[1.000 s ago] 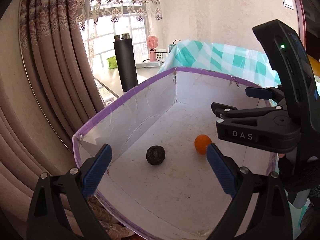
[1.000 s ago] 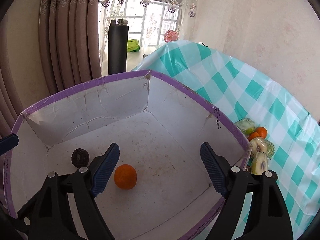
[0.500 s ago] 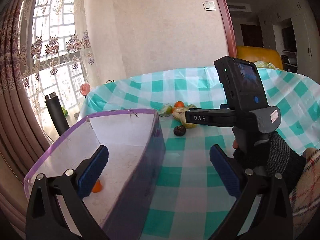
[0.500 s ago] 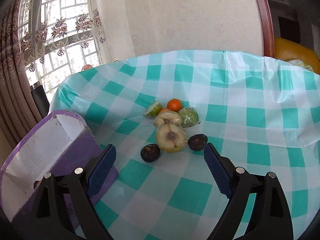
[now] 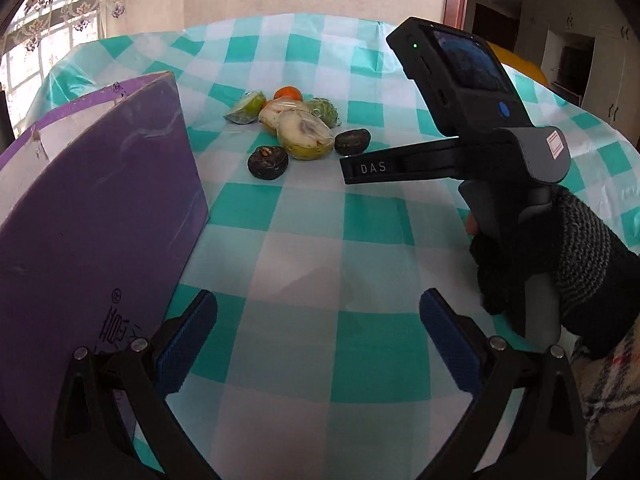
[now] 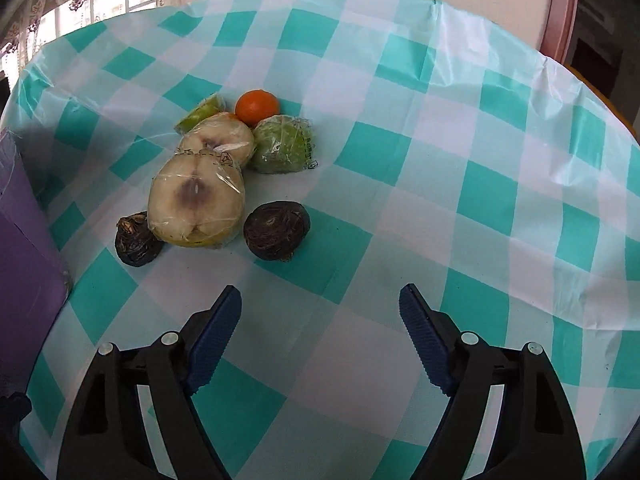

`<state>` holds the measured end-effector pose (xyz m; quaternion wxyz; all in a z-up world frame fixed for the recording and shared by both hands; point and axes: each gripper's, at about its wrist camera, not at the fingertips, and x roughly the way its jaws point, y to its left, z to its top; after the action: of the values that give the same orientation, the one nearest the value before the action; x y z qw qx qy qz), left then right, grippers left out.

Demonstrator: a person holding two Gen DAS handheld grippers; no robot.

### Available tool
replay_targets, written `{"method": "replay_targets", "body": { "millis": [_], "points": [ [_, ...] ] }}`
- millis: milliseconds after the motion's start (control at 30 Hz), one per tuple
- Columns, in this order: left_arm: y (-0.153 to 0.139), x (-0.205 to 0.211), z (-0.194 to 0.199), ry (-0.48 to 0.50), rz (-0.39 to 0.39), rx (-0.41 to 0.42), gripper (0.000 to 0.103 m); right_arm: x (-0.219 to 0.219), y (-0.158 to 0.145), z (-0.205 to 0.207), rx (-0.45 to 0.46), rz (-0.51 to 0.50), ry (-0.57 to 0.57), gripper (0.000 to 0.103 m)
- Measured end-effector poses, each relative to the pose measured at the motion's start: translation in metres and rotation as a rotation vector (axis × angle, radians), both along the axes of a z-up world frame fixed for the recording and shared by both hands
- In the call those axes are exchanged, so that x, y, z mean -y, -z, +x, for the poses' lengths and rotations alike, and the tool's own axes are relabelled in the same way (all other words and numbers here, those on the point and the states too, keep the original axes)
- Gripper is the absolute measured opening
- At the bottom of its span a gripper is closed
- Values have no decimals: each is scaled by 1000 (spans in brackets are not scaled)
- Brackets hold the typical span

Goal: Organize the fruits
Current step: 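Move both open grippers back to the fruit cluster on the table, then grasp a water chestnut with the right gripper while the left gripper grasps a wrapped pear half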

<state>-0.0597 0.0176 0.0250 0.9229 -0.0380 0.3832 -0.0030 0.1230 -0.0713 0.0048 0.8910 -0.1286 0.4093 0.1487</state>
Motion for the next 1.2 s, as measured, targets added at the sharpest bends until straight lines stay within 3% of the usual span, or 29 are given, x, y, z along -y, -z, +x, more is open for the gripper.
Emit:
{"method": "replay_targets", "body": {
  "millis": [167,200,300,367,600,733,800,933,1100,1133,1200],
  "points": [
    [3,7,5,34,20,-18,102,-23,1,26,8,-41,-35,71],
    [3,9,7,38,30,-18,102,-25,1,29,6,-36,-45,66],
    [1,15,19,33,58,-9,102,-21,0,33,-22,34,-82,38],
    [1,17,30,14,65,-11,102,-9,-2,34,-28,66,-32,38],
    [-4,18,75,-110,93,8,102,83,-3,36,-76,401,247,38],
    [-20,20,109,-175,196,101,102,105,-3,23,-71,453,292,38],
    [-23,23,138,-157,244,75,102,110,-2,20,-67,472,300,38],
    [-16,21,186,-148,261,-43,102,112,-3,17,-63,491,283,38],
    [6,16,218,-178,314,-157,101,111,-3,17,-66,496,268,38],
    [9,14,220,-181,315,-160,99,111,-4,17,-65,499,265,38],
    [10,12,219,-170,303,-139,82,111,-4,17,-63,504,257,38]
  ]
}}
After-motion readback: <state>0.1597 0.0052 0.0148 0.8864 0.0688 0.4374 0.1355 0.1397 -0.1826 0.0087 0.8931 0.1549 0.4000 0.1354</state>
